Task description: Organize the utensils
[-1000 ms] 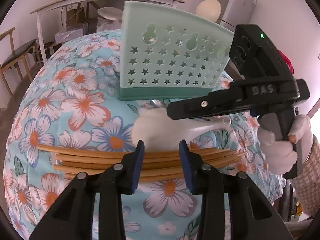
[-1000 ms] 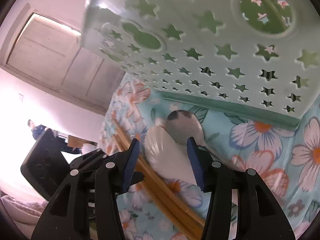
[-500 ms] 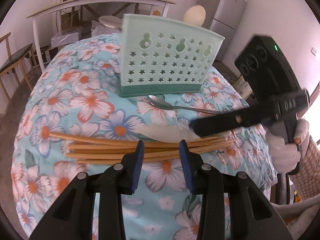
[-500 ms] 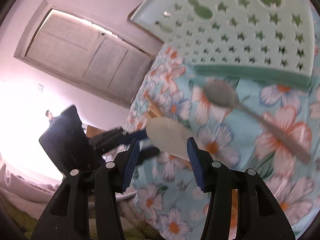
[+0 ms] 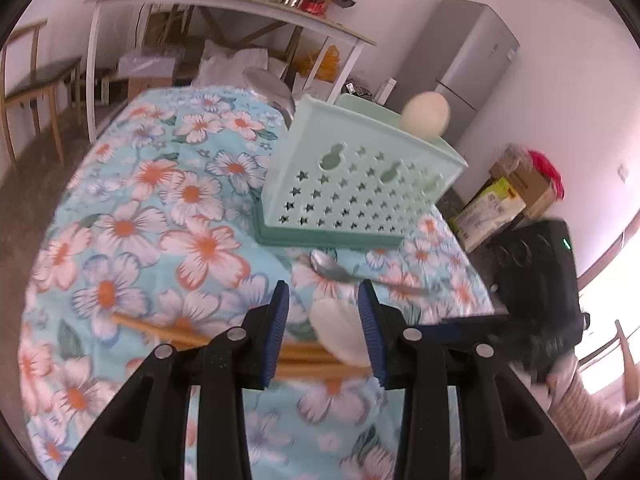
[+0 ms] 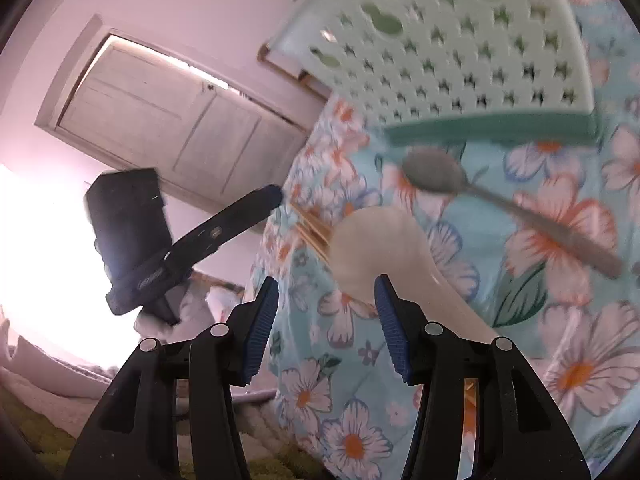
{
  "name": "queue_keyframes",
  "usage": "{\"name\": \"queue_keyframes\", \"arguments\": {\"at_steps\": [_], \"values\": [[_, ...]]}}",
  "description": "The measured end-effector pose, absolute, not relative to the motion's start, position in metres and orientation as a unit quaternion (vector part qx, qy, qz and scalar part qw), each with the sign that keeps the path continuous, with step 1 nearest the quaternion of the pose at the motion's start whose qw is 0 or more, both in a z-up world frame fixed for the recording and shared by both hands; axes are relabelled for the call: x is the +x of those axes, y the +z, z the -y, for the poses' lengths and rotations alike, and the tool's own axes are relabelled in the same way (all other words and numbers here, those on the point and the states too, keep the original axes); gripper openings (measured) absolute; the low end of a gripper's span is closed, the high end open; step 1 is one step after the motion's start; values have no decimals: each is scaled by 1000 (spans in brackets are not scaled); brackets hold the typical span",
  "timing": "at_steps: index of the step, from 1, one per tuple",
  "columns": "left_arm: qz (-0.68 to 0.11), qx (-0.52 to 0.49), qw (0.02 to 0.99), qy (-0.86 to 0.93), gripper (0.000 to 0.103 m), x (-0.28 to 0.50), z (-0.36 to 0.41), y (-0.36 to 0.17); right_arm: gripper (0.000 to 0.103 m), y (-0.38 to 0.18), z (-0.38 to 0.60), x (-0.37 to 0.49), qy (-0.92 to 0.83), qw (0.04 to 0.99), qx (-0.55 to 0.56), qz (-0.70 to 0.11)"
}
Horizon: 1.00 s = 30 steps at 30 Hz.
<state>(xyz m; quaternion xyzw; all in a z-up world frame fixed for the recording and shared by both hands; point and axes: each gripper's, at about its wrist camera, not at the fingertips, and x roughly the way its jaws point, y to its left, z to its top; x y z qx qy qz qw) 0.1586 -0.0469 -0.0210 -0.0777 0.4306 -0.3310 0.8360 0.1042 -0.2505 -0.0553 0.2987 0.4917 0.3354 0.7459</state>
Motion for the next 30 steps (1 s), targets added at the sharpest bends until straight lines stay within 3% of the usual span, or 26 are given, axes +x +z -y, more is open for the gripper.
{"name": "queue_keyframes", "arguments": {"at_steps": [9,30], "values": [[-484,-129,805,-318,35,212,66,-40,49,-53,276,90,319,760,338,-455],[-572,-161,728,-343,34,195,88,-80,49,-81,287,84,282,771,337,-461]]}}
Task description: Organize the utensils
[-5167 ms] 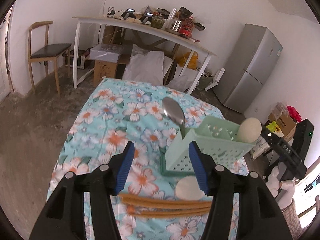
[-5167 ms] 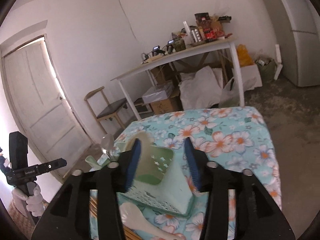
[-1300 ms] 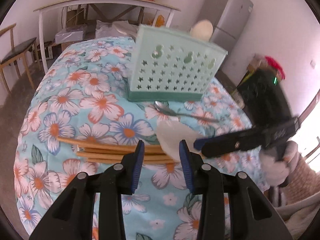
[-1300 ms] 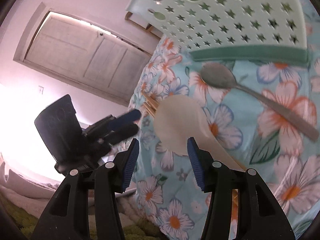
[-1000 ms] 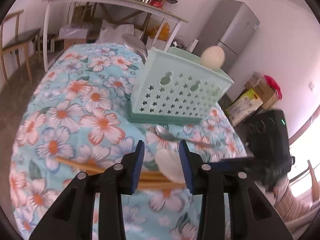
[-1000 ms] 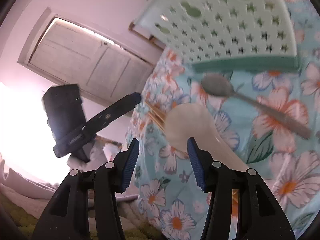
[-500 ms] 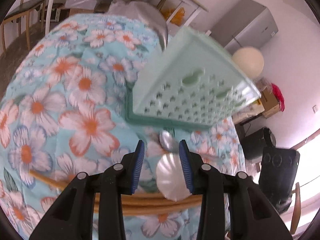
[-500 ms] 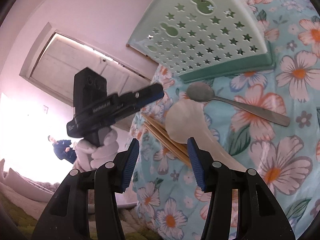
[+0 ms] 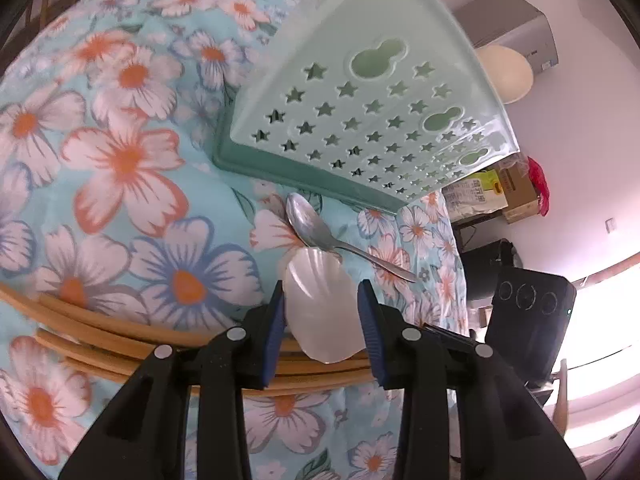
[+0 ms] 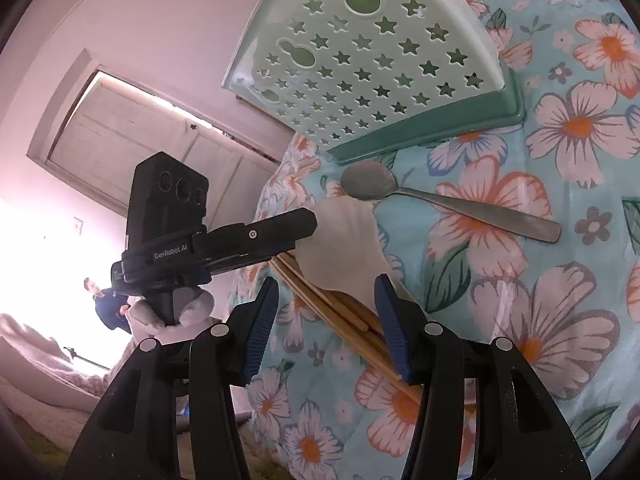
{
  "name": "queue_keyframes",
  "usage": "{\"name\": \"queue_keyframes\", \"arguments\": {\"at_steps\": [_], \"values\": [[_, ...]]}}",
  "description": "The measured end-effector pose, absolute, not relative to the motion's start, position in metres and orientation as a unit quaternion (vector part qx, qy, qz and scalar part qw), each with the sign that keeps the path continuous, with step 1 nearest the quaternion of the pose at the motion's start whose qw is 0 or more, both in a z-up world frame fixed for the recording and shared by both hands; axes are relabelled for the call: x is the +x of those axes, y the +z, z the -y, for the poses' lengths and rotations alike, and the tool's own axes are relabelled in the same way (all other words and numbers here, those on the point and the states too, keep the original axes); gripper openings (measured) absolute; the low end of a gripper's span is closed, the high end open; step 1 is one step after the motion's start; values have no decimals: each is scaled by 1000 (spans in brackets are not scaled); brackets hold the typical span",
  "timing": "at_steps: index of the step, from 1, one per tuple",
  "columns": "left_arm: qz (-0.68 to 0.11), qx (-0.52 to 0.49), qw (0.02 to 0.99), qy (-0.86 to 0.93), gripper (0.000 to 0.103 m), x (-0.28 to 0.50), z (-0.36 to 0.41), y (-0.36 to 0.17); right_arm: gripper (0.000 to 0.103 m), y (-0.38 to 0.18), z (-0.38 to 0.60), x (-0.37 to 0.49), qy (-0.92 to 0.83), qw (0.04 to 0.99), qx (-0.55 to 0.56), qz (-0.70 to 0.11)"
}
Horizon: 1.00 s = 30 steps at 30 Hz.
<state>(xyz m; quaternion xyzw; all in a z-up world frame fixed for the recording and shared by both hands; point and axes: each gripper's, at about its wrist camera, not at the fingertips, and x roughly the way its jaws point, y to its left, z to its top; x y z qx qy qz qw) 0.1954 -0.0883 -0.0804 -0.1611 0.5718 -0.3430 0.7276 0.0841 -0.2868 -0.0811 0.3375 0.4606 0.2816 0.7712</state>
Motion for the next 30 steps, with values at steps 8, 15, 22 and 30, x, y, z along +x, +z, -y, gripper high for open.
{"name": "queue_keyframes", "arguments": {"at_steps": [8,15,22,30], "values": [[-583,-145,735,-314,12,195,99,-89,49,-79,284,82,277,776,332,-459],[-560,-181,744,-317,5,188,80,-79,49,-58,300,74,262,798,323,-436],[-542,-205,757,-302,3,177,44,-61,49,-24,294,86,205,855,224,-421],[-531,-239,762,-283,3,163,10,-63,39,-33,210,118,167,888,-41,-426]]}}
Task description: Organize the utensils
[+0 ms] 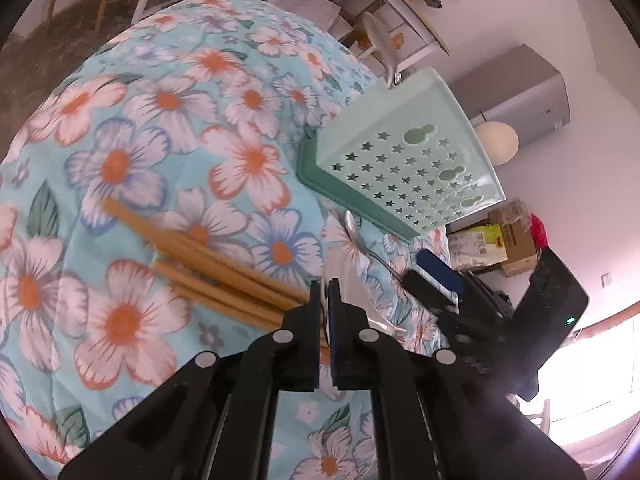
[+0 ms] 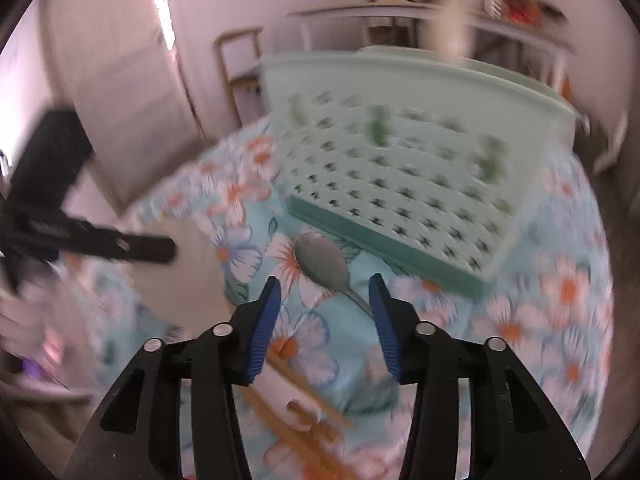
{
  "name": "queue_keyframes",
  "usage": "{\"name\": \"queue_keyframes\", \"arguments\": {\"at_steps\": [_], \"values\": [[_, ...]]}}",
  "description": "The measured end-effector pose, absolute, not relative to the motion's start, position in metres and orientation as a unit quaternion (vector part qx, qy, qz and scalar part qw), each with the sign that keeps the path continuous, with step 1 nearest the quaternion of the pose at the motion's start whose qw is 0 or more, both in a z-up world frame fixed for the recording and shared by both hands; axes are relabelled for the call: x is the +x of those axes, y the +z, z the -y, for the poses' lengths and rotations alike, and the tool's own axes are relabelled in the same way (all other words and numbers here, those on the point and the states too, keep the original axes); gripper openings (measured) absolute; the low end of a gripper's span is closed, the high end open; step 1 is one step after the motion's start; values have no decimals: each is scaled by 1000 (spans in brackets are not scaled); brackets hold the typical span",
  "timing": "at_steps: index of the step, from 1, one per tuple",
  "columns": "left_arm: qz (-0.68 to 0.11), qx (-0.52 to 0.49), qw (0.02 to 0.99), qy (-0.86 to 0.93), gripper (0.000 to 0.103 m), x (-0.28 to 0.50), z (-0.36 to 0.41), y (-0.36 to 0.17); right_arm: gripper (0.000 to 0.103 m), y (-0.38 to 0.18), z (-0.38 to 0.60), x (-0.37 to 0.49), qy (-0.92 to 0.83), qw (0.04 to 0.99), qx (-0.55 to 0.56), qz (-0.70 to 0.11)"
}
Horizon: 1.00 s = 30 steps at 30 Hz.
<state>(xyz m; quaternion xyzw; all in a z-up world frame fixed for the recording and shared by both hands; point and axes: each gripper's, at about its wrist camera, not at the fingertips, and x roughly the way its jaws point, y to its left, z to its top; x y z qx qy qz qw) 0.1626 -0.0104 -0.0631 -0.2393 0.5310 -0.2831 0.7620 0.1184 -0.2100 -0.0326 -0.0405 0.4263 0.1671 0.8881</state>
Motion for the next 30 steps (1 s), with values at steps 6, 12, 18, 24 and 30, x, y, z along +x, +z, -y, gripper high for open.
{"name": "queue_keyframes", "arguments": {"at_steps": [6,12,18,24,30], "values": [[-526,-253,759,-288,3,158,-2,-65,28,-57,177,138,168,873,-134,-438],[-525,-256,758,-291,3,159,-5,-69,25,-70,160,155,167,862,-167,-448],[-526,-269,753,-290,2,160,-10,-75,10,-71,151,161,167,860,-169,-452],[-524,-273,753,-289,2,158,-15,-75,2,-57,145,159,134,871,-184,-435],[-522,-279,754,-286,2,156,-15,-76,1,-63,151,164,112,868,-190,-445]]}}
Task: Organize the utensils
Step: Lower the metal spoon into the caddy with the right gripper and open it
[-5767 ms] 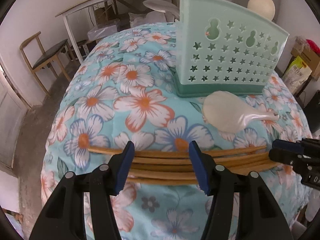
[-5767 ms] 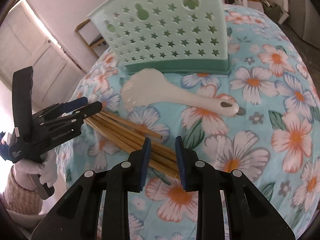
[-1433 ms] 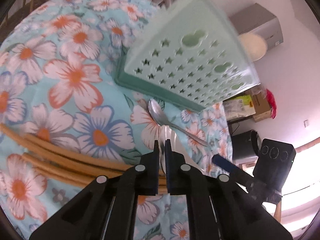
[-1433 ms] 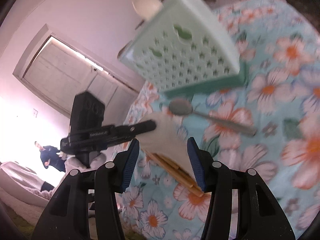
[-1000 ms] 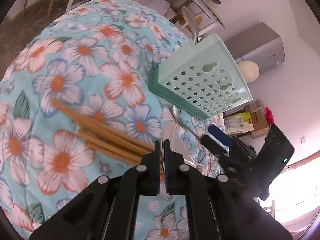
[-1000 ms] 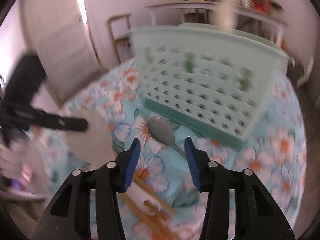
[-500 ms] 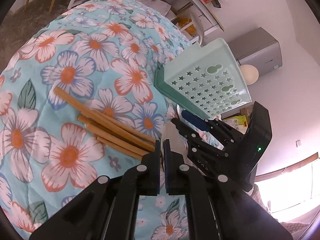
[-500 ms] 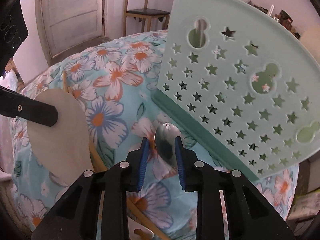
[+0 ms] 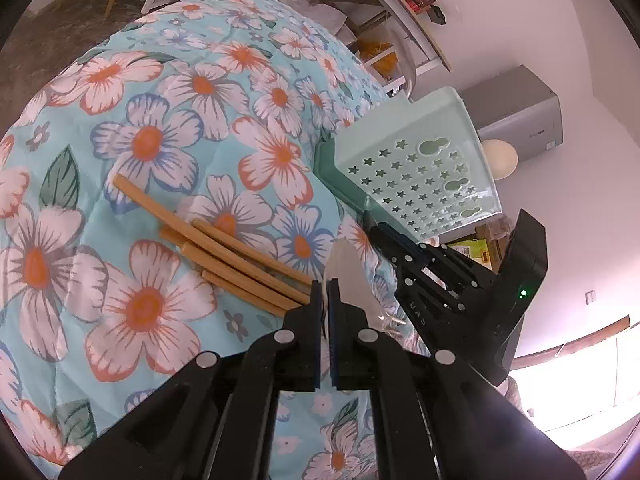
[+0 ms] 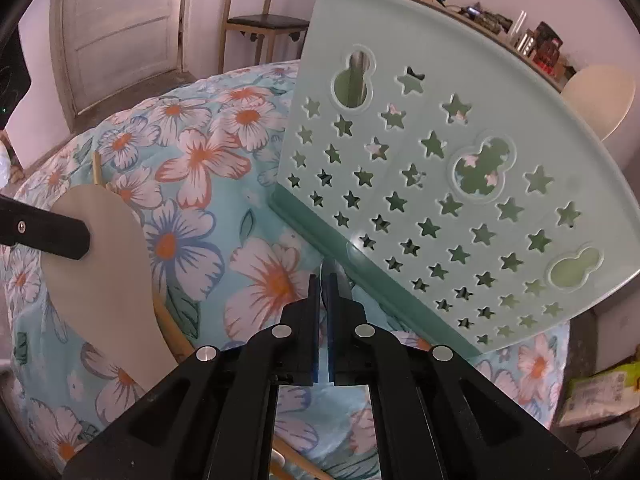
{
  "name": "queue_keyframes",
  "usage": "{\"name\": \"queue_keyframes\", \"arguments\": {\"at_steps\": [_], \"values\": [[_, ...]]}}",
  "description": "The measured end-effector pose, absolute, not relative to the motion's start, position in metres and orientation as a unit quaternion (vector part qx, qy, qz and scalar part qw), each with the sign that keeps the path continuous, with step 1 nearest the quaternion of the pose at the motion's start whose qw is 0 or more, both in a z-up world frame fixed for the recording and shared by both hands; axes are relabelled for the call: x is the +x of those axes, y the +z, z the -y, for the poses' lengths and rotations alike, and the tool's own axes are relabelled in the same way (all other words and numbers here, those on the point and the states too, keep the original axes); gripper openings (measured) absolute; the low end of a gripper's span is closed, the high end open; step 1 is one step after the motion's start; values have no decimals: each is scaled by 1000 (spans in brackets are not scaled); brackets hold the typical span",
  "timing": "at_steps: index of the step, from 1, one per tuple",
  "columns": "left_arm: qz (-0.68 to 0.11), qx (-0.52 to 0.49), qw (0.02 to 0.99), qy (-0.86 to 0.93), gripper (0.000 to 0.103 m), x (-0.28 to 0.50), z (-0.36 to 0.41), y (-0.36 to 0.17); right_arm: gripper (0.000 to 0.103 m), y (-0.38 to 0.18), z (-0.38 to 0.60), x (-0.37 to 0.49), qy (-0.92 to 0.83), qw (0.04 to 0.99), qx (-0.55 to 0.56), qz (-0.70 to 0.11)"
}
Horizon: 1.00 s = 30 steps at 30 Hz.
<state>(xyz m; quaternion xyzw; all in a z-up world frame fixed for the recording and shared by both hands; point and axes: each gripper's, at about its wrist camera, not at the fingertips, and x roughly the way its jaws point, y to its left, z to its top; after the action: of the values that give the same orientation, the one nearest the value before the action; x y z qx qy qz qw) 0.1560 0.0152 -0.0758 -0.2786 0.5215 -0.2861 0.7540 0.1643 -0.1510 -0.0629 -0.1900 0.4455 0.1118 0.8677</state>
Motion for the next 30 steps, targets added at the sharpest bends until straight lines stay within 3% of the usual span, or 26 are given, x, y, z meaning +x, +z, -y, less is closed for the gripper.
{"name": "queue_keyframes", "arguments": {"at_steps": [18,30], "values": [[-510,-281,763,-281,2,153,-14,-71,0,18,204,123,91,921,-52,-374],[-446,-276,797,-299,2,137,-17,-21,0,44,221,113,93,934,24,-343]]}}
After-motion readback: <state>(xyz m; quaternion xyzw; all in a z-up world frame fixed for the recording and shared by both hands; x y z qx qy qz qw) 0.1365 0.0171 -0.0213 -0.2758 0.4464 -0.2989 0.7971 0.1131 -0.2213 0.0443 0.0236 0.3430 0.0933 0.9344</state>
